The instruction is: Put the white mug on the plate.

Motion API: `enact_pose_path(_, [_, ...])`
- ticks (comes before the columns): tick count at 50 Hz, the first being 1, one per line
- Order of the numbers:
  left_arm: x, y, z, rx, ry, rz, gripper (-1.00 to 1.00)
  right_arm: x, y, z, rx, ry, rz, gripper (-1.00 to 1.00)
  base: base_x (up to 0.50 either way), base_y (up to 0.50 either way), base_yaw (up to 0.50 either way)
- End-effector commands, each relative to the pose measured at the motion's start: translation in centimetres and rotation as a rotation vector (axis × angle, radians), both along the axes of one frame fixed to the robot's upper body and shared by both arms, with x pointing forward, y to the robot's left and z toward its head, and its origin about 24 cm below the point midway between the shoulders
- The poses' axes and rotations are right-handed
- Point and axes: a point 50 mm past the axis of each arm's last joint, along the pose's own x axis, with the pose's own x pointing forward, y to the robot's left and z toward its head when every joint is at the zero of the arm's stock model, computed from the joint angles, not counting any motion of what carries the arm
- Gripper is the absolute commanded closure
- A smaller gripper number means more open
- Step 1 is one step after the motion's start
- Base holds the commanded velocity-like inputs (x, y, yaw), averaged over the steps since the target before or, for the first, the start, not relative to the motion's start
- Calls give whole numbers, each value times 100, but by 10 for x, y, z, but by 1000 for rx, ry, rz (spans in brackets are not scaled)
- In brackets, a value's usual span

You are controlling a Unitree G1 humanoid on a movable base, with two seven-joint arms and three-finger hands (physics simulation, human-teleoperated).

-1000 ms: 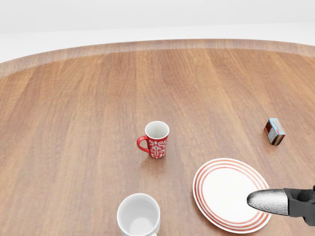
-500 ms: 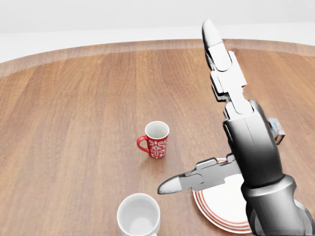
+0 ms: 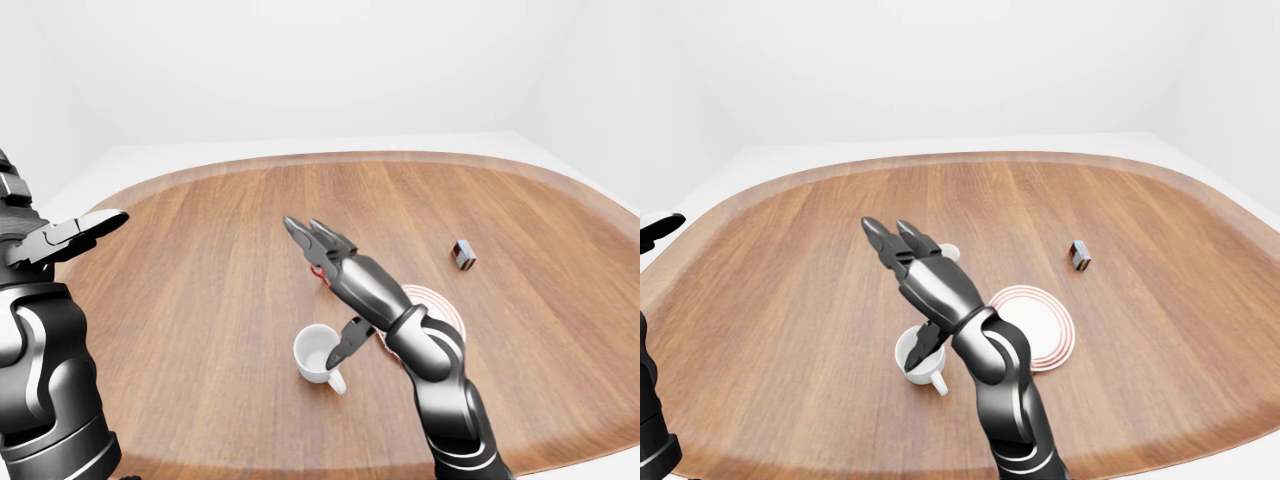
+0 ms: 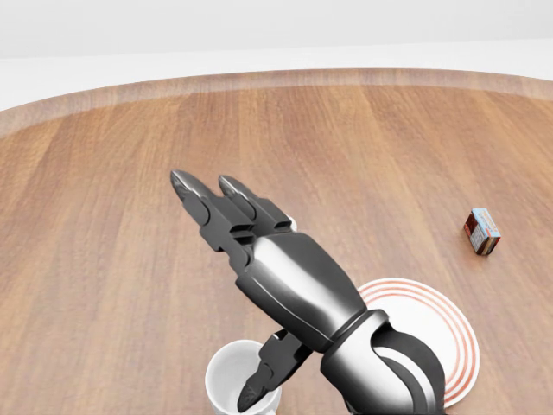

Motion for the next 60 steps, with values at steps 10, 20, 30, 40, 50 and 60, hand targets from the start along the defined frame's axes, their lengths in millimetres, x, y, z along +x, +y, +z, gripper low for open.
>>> enact_pose_path(10, [0, 0, 0, 3, 0, 2, -100, -11, 17, -34, -246, 127, -1, -100, 0, 0, 0])
enact_pose_path(20, [0, 0, -1, 3, 2, 1, -100, -4, 15, -49, -243, 206, 4, -100, 0, 0, 0])
enact_pose_path(30, [0, 0, -1, 3, 5, 1, -100, 6, 11, -70, -229, 316, 20, -100, 0, 0, 0])
enact_pose_path(40, [0, 0, -1, 3, 3, 1, -100, 10, 11, -80, -229, 358, 21, -100, 0, 0, 0])
enact_pose_path(50, [-1, 0, 0, 3, -2, 1, -100, 11, 14, -83, -241, 370, 29, -100, 0, 0, 0])
enact_pose_path(60, [-1, 0, 0, 2, -2, 1, -100, 16, 12, -90, -231, 401, 18, -100, 0, 0, 0])
